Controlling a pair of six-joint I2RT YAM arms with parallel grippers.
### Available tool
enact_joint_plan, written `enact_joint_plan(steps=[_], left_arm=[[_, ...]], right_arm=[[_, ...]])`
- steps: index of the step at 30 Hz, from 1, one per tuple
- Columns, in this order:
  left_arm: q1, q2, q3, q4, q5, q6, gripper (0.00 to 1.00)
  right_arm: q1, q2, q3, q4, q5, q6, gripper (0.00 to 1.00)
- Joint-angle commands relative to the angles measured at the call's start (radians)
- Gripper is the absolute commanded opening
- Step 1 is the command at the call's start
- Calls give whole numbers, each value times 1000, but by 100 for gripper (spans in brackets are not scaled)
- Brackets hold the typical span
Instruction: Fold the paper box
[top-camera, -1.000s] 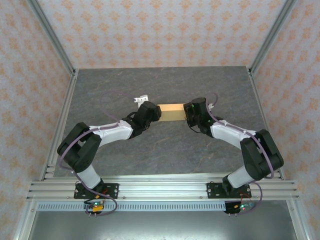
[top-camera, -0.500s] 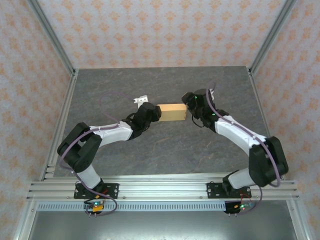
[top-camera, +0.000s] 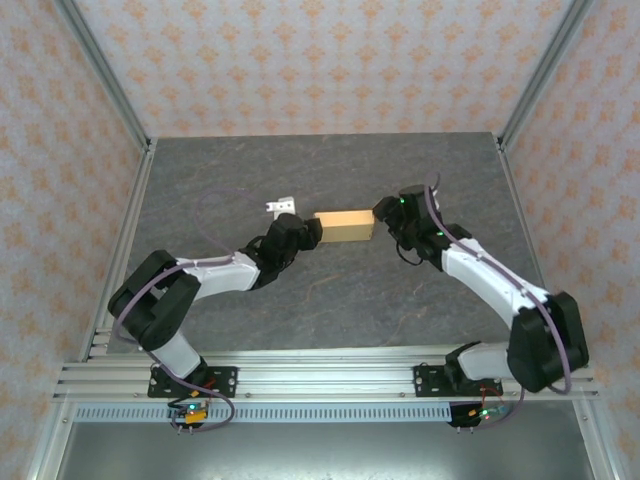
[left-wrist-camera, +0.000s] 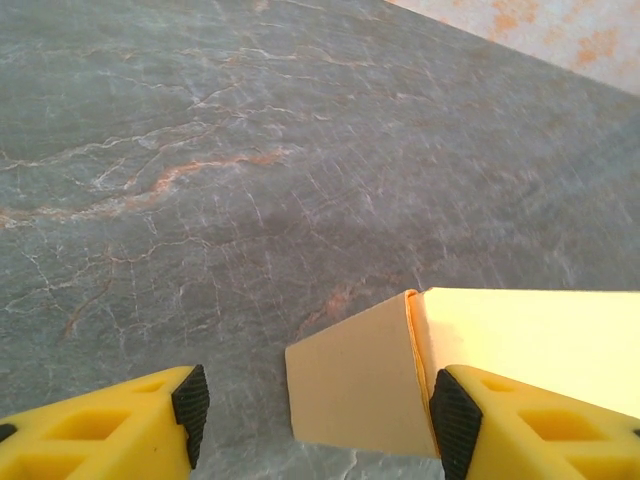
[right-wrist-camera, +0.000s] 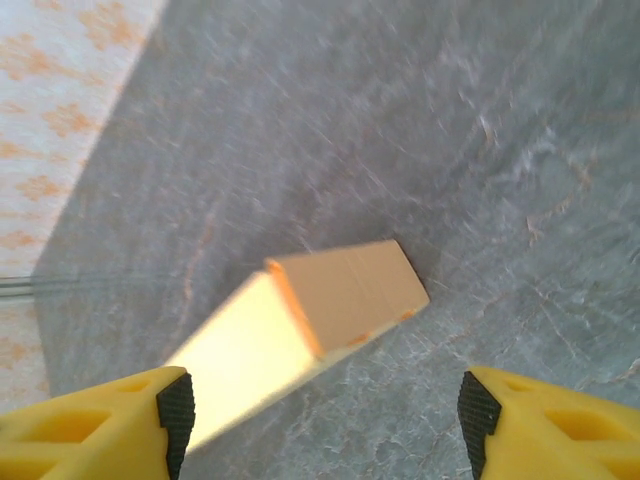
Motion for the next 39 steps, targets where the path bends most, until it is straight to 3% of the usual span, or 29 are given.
enact_joint_plan(steps=[1, 6, 10, 14, 15, 16, 17, 20, 24, 26, 30, 32, 35, 39], left_arm=[[-52, -34, -86, -27, 62, 185, 67], [-92, -140, -196, 58, 22, 239, 71], [-92, -232, -180, -52, -37, 243, 73], [-91, -383, -156, -183, -57, 272, 79], [-90, -426, -144, -226, -48, 299, 82], [-90, -461, -129, -269, -53, 317, 84], [-90, -504, -112, -317, -73, 335, 99], [-86, -617, -72, -440, -178, 380, 100], [-56, -731, -75, -481, -208, 503, 100], [-29, -760, -113, -440, -167, 604, 100], [77, -732, -178, -355, -164, 669, 100], [154, -684, -212, -319, -9, 785, 100], [256, -583, -230, -259, 16, 725, 100], [332, -471, -273, -115, -7, 708, 100]], right_arm=[[-1, -99, 43, -144, 143, -101, 73], [-1, -248, -1, -160, 272, -166, 74], [-2, -323, -43, -147, 339, -220, 74], [-1, -372, -66, -124, 372, -373, 76], [-1, -386, -71, -122, 387, -417, 78], [-2, -404, -76, -120, 406, -449, 90], [-1, -427, -85, -110, 439, -487, 99], [-1, -535, -178, 29, 518, -650, 99], [-1, -648, -407, 358, 395, -1088, 99], [-1, -621, -451, 432, 447, -1195, 99], [-2, -476, -528, 657, 595, -1194, 99], [-6, -378, -552, 745, 570, -1191, 99], [-27, -214, -569, 840, 536, -1162, 99], [-147, -80, -625, 992, 394, -1021, 99]])
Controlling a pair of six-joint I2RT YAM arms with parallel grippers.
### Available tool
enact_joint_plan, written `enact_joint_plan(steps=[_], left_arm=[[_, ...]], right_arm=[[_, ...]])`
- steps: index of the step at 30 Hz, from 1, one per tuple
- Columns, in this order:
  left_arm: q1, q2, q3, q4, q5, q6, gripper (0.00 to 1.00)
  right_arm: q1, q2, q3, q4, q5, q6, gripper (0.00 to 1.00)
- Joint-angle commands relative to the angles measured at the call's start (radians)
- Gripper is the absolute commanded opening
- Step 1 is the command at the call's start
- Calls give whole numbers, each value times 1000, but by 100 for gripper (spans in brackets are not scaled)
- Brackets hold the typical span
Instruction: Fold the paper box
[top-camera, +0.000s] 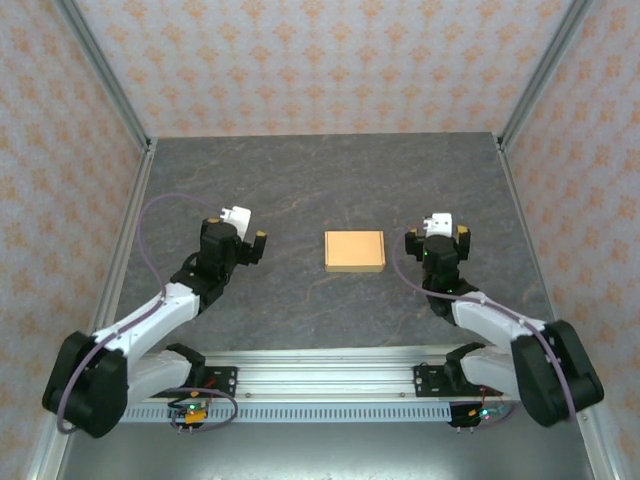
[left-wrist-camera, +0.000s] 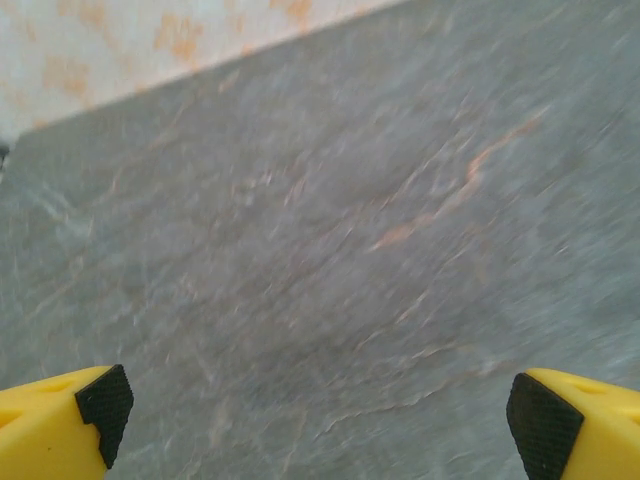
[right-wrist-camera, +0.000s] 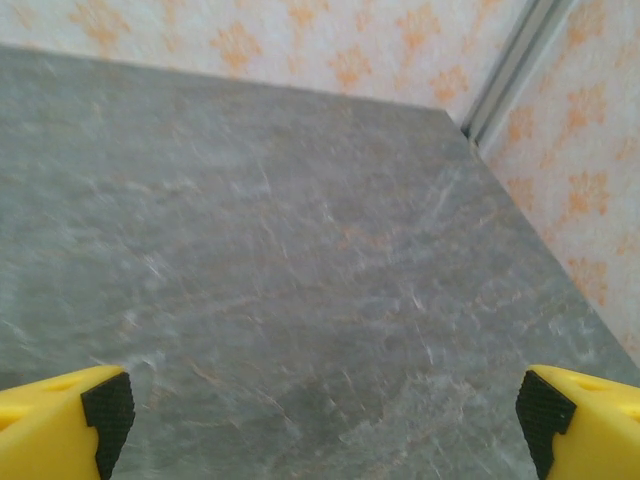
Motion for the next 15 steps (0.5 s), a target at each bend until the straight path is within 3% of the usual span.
enact_joint_plan(steps=[1, 4, 9, 12, 14, 15], left_arm=[[62, 54, -27, 164, 21, 8, 100], [159, 130, -78, 326, 121, -40, 100], [192, 243, -97, 496, 155, 41, 100], [278, 293, -80, 510, 223, -32, 100], [329, 403, -126, 726, 230, -91, 100], [329, 412, -128, 739, 220, -96, 100]], right_arm=[[-84, 78, -31, 211, -104, 93, 99], [-132, 165, -28, 311, -163, 56, 99], [-268, 266, 28, 286, -315, 160, 99], [-296, 387, 32, 407, -366, 172, 99], [-318, 351, 68, 280, -374, 192, 99], [-319, 374, 58, 334, -371, 195, 99]])
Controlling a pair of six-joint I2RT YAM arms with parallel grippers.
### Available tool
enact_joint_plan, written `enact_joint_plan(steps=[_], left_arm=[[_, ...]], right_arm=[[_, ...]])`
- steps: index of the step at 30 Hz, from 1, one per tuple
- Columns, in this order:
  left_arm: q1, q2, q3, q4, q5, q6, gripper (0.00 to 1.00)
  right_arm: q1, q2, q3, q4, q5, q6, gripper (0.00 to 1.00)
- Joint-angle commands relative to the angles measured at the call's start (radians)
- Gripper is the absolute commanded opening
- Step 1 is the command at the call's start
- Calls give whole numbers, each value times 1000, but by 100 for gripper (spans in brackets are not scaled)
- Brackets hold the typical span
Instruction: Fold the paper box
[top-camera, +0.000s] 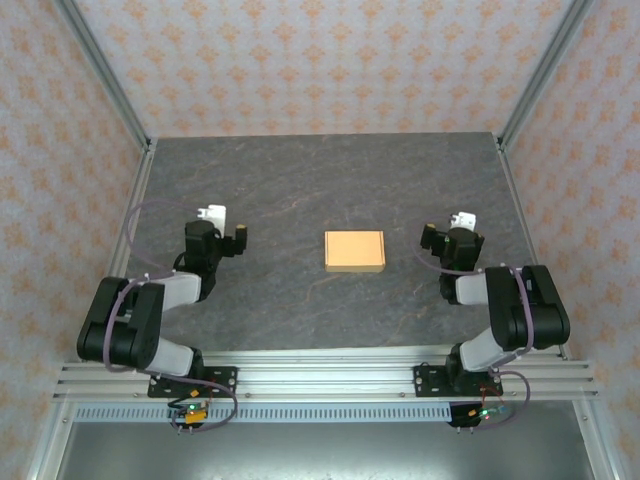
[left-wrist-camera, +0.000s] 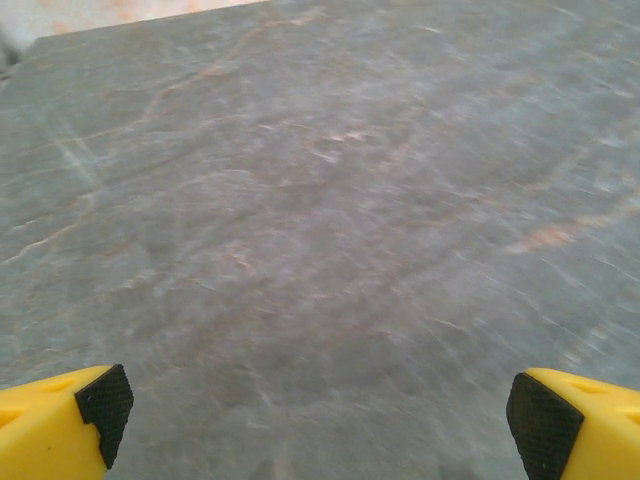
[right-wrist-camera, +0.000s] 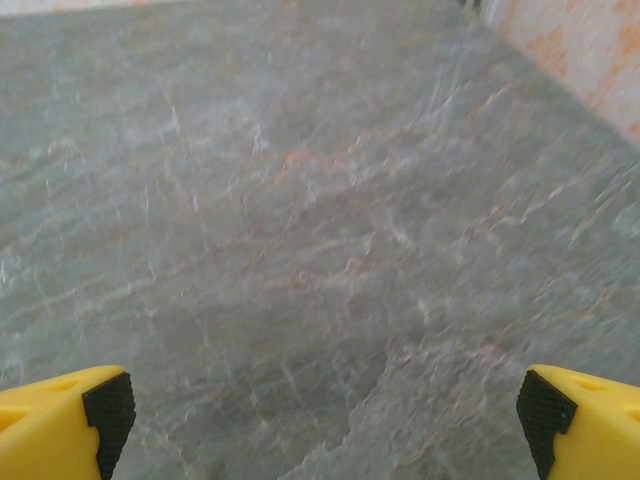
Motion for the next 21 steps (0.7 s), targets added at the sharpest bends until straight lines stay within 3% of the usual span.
enact_joint_plan(steps=[1, 2, 4, 5, 9, 21], left_arm=[[33, 17, 16, 39, 25, -59, 100], [35, 45, -5, 135, 11, -69, 100], [38, 25, 24, 36, 4, -76, 100], [39, 44, 4, 114, -4, -80, 100], [35, 30, 23, 50, -27, -84, 100], [29, 34, 21, 62, -47, -82, 100]], right_arm=[[-12, -3, 35, 36, -61, 49, 99], [-12, -15, 48, -13, -64, 46, 99], [-12, -4, 58, -14, -85, 30, 99], [-8, -10, 74, -53, -99, 20, 99], [-8, -9, 83, -64, -51, 44, 99], [-4, -10, 84, -69, -45, 43, 99]])
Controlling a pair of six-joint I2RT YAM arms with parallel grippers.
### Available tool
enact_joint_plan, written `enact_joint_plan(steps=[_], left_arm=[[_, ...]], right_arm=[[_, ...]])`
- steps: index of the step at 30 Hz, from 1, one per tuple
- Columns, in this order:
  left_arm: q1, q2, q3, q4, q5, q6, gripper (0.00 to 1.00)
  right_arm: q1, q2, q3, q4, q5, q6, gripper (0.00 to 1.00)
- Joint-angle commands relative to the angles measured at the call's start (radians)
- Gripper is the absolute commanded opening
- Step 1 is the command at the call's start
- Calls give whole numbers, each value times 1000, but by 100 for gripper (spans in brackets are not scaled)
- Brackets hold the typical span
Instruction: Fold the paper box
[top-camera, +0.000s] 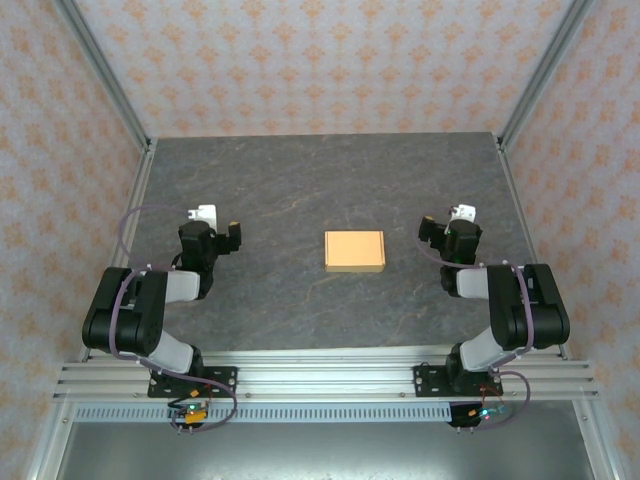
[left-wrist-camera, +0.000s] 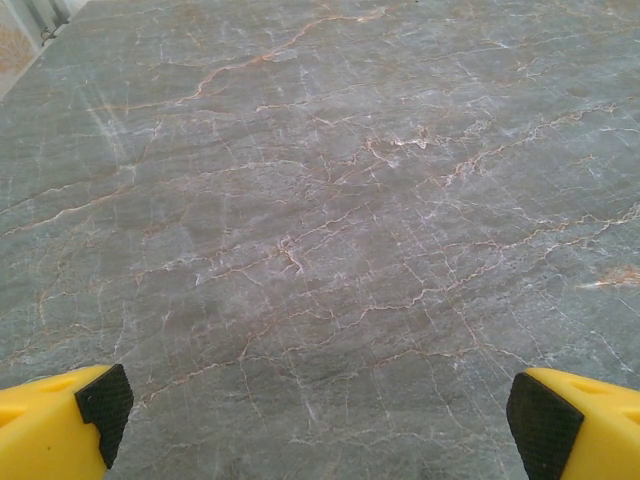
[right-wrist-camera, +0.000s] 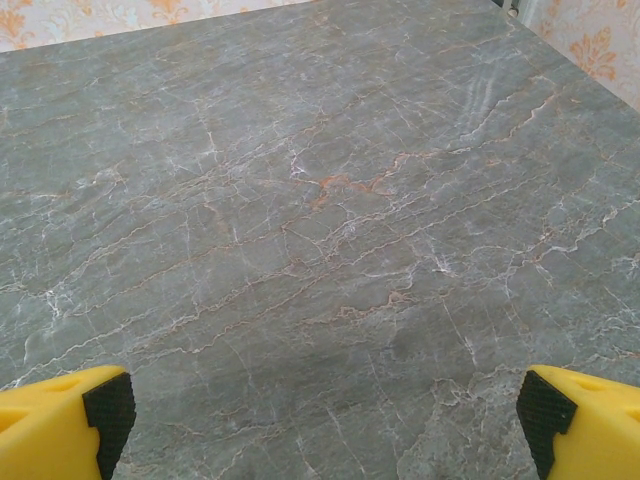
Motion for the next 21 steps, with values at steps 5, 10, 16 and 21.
enact_joint_plan(steps=[5, 10, 16, 21], left_arm=[[-14, -12, 21, 18, -49, -5, 100], [-19, -12, 21, 20, -58, -1, 100], [-22, -12, 20, 20, -63, 1, 100], [-22, -12, 21, 18, -62, 0, 100]], right_arm=[[2, -7, 19, -8, 9, 14, 99], [9, -3, 24, -14, 21, 9, 99], [9, -4, 23, -14, 21, 9, 99], [9, -10, 14, -3, 24, 11, 99]])
